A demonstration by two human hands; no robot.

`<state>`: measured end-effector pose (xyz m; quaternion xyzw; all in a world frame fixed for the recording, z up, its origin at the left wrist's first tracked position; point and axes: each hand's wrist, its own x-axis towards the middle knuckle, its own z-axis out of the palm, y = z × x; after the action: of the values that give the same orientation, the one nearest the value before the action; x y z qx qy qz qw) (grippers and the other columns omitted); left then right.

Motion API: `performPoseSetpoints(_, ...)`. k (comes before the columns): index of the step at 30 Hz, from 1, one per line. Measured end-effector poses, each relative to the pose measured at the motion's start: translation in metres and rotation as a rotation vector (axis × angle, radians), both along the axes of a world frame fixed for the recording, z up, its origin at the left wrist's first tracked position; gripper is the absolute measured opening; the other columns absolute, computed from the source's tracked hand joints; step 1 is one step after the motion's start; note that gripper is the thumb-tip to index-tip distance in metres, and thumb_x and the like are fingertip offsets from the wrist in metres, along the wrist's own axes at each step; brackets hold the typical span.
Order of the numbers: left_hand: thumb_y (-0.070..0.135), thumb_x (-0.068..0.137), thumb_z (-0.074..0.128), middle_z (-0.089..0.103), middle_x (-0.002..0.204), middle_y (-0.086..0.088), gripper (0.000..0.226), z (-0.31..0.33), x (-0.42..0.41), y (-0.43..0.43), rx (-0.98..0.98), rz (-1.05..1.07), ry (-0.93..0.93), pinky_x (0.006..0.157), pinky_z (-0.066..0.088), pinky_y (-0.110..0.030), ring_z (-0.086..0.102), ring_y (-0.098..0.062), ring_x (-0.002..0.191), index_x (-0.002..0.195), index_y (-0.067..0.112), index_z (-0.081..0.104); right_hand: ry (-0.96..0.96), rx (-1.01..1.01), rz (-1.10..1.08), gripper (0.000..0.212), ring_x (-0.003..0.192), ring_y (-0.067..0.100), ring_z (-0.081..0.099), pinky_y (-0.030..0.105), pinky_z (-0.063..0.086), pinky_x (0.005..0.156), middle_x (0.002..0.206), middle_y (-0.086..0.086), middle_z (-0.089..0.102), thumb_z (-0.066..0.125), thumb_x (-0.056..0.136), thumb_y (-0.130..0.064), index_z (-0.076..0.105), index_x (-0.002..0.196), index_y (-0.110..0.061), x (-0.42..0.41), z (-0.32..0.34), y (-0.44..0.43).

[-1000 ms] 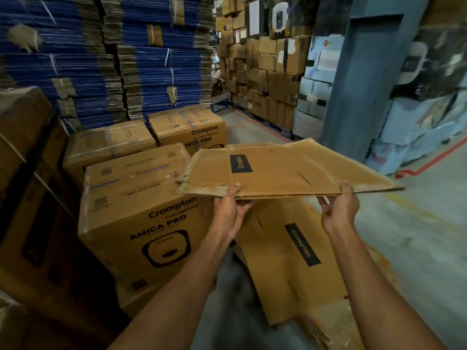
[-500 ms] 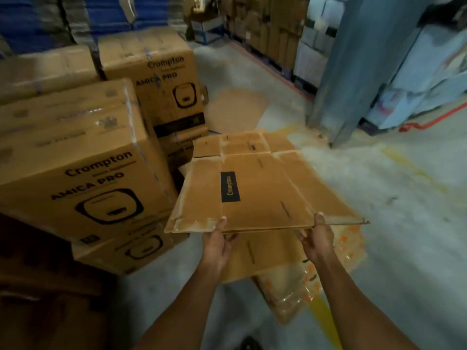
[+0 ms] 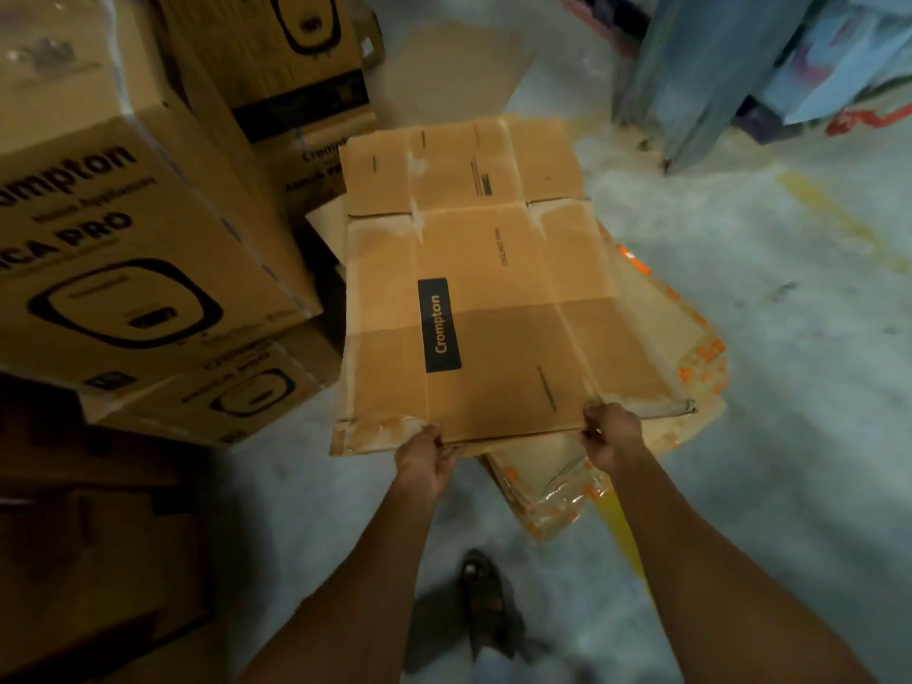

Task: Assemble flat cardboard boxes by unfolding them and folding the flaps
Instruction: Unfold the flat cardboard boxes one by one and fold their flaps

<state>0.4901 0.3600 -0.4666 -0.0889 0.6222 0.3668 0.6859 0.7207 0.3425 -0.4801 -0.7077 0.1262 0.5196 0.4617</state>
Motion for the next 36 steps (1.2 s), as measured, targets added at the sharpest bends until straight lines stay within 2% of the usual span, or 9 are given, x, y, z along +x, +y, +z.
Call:
performPoseSetpoints(4, 0.01, 0.107, 0.046, 0.063, 0.113, -0.02, 0.018, -0.016, -0.005, -0.002, -0.048, -0.124, -0.023, 0.076, 0.06, -0.038, 0.062, -0.033, 0.103, 0.115, -0.001, 0.058, 0.027, -0.013, -0.001, 0.021, 0.05, 0.015, 0.057, 0.026, 0.049, 0.053, 0.059, 0.008, 0.061, 0.053, 0.089, 0.014, 0.059, 0.086, -0.005, -0.001, -0.023, -0.003)
performPoseSetpoints(6, 0.014, 0.109, 0.045, 0.058, 0.12, -0.021, 0.02, -0.024, -0.008, -0.002, -0.106, -0.208, -0.047, 0.093, 0.051, -0.042, 0.06, -0.036, 0.11, 0.099, 0.001, 0.056, 0.017, -0.016, 0.044, 0.016, 0.067, 0.021, 0.057, 0.036, 0.051, 0.073, 0.077, 0.015, 0.06, 0.052, 0.092, 0.012, 0.059, 0.09, -0.002, 0.005, -0.03, -0.002)
performPoseSetpoints(12, 0.026, 0.108, 0.048, 0.058, 0.13, -0.027, 0.035, -0.039, -0.009, 0.005, -0.171, -0.412, -0.086, 0.094, 0.046, -0.044, 0.056, -0.038, 0.127, 0.129, -0.003, 0.049, 0.009, -0.061, 0.136, 0.011, 0.069, 0.025, 0.054, 0.037, 0.049, 0.065, 0.083, 0.014, 0.055, 0.053, 0.094, -0.002, 0.062, 0.092, -0.01, 0.017, -0.022, 0.004)
performPoseSetpoints(14, 0.032, 0.107, 0.047, 0.062, 0.083, -0.015, 0.03, -0.031, -0.009, 0.004, -0.136, -0.449, -0.047, 0.072, 0.048, -0.037, 0.066, -0.027, 0.079, 0.101, 0.004, 0.055, 0.023, -0.078, 0.181, 0.014, 0.055, 0.02, 0.05, 0.032, 0.046, 0.062, 0.077, 0.01, 0.052, 0.049, 0.093, -0.005, 0.061, 0.091, -0.012, 0.006, -0.017, -0.001)
performPoseSetpoints(16, 0.029, 0.107, 0.045, 0.042, 0.056, -0.002, 0.035, -0.019, -0.008, 0.009, -0.06, -0.44, 0.003, 0.049, 0.033, -0.028, 0.039, -0.014, 0.043, 0.075, 0.016, 0.048, 0.066, -0.064, 0.187, 0.017, 0.048, 0.019, 0.05, 0.029, 0.045, 0.058, 0.079, 0.009, 0.053, 0.045, 0.093, -0.004, 0.06, 0.093, -0.011, -0.011, -0.009, -0.005)
performPoseSetpoints(22, 0.017, 0.103, 0.051, 0.059, 0.075, -0.001, 0.023, 0.052, -0.02, 0.033, 0.188, -0.346, 0.282, 0.053, 0.033, -0.026, 0.044, -0.013, 0.058, 0.083, 0.016, 0.061, 0.091, 0.182, 0.291, 0.01, 0.084, 0.026, 0.066, 0.036, 0.056, 0.075, 0.099, 0.011, 0.066, 0.054, 0.099, -0.005, 0.063, 0.102, -0.008, -0.074, 0.038, 0.024)
performPoseSetpoints(28, 0.023, 0.101, 0.059, 0.069, 0.091, 0.001, 0.011, 0.13, -0.087, 0.035, 0.352, -0.222, 0.423, 0.068, 0.051, -0.026, 0.061, -0.013, 0.076, 0.106, 0.02, 0.068, 0.006, 0.371, 0.6, 0.019, 0.071, 0.019, 0.065, 0.032, 0.054, 0.063, 0.094, 0.007, 0.072, 0.055, 0.099, -0.007, 0.064, 0.116, -0.008, -0.158, 0.119, 0.067)
performPoseSetpoints(32, 0.021, 0.097, 0.063, 0.072, 0.089, -0.002, 0.009, 0.191, -0.179, 0.022, 0.451, -0.036, 0.525, 0.064, 0.052, -0.031, 0.065, -0.02, 0.078, 0.101, 0.021, 0.071, 0.001, 0.465, 0.799, 0.018, 0.078, 0.021, 0.068, 0.033, 0.056, 0.073, 0.095, 0.006, 0.075, 0.057, 0.097, -0.006, 0.067, 0.111, -0.011, -0.247, 0.184, 0.089)
performPoseSetpoints(36, 0.02, 0.098, 0.062, 0.073, 0.11, -0.01, 0.01, 0.251, -0.294, -0.016, 0.507, 0.174, 0.692, 0.087, 0.057, -0.04, 0.068, -0.022, 0.093, 0.105, 0.018, 0.069, 0.063, 0.602, 1.031, 0.019, 0.08, 0.019, 0.068, 0.032, 0.055, 0.075, 0.095, 0.005, 0.074, 0.053, 0.099, -0.004, 0.067, 0.109, -0.012, -0.369, 0.254, 0.093)
